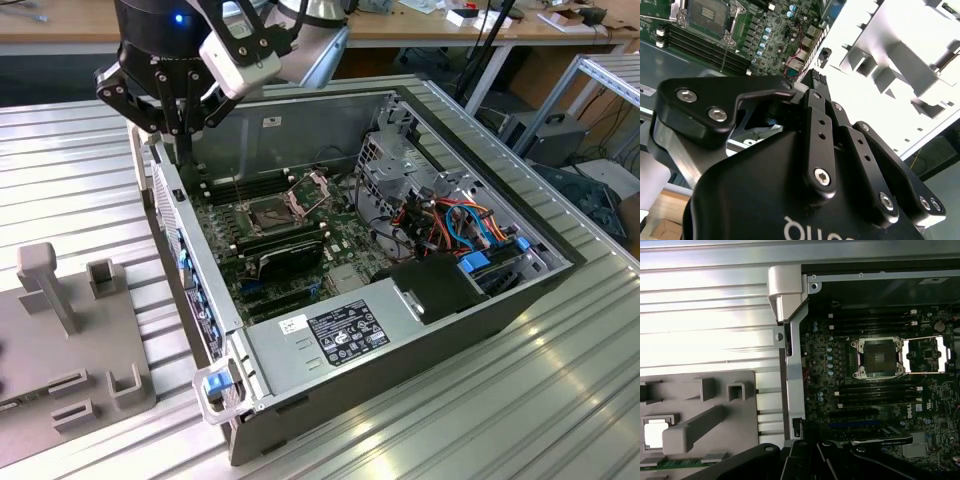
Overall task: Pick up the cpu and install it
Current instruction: 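Reach for the cpu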
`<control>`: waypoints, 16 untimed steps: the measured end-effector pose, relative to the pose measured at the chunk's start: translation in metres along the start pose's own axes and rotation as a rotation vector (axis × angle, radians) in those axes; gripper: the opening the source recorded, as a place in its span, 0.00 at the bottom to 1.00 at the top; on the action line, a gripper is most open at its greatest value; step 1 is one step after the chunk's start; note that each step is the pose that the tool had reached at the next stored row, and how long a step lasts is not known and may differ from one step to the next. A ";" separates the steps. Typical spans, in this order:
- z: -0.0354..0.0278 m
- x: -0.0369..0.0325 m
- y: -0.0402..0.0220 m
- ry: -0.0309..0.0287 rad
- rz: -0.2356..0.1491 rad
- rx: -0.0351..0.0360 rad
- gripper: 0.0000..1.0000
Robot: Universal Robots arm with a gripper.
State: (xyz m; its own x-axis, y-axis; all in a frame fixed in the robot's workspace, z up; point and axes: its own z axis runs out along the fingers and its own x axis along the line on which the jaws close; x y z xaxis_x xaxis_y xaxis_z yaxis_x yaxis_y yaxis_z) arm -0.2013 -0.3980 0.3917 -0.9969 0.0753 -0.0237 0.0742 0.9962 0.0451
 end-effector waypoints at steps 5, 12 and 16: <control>0.0000 0.0018 -0.0002 0.0001 0.000 0.0001 0.11; 0.0000 0.0027 -0.0002 0.0000 0.000 0.0000 0.11; -0.0001 0.0057 -0.0004 0.0001 0.000 0.0001 0.11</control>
State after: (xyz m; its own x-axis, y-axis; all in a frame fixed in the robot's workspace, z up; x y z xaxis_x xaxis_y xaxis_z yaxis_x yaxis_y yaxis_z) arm -0.2070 -0.3980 0.3917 -0.9969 0.0753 -0.0236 0.0742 0.9962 0.0450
